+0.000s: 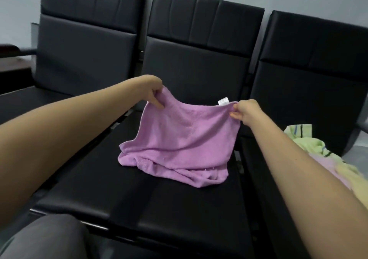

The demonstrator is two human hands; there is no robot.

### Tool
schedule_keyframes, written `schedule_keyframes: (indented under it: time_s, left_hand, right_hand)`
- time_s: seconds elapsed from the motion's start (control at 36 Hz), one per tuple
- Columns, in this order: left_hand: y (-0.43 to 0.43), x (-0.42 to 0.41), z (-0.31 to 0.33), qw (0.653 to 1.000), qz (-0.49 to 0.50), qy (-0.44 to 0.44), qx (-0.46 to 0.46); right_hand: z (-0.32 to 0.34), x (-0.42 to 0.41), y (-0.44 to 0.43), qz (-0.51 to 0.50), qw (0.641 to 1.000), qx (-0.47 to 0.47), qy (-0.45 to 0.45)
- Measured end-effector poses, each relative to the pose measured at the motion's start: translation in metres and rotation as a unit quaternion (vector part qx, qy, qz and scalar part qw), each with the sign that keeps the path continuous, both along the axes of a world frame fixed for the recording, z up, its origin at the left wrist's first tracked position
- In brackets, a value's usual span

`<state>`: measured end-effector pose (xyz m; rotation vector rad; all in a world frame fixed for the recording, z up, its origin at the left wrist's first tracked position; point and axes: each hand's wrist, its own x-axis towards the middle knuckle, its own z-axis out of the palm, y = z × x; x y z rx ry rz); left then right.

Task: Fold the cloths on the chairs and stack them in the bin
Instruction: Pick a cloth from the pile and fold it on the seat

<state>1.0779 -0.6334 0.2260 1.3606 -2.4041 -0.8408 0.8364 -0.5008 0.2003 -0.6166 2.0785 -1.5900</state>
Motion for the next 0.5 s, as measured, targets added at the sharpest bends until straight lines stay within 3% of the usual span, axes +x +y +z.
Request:
schedule_keyframes:
  time_s: [0.06, 0.11, 0.17, 0.25, 0.36, 0.5]
  left_hand:
    - [-0.018, -0.005, -0.002, 0.991, 0.046, 0.123, 0.028]
    - [-0.03, -0.012, 0.006, 0.948, 0.109, 0.29, 0.077]
    - [-0.041, -0.012, 0.027, 0.896, 0.145, 0.415, 0.069]
    - [-0.051, -0.007, 0.066, 0.886, 0.119, 0.449, -0.02]
    - [-0.049, 0.002, 0.093, 0.863, 0.11, 0.488, -0.067]
    - [-0.043, 0.015, 0.082, 0.87, 0.089, 0.482, -0.056]
  right_hand:
    - [0.002, -0.008, -0.005, -0.049, 0.998, -0.037, 0.031]
    - [0.015, -0.012, -0.006, -0.088, 0.988, -0.071, 0.106]
    - [0.038, -0.011, -0.004, -0.097, 0.974, -0.112, 0.172]
    - [0.075, -0.016, -0.006, -0.106, 0.951, -0.177, 0.229]
    - [0.1, -0.014, -0.009, -0.097, 0.936, -0.227, 0.252]
    - [0.094, -0.008, 0.001, -0.085, 0.928, -0.22, 0.287]
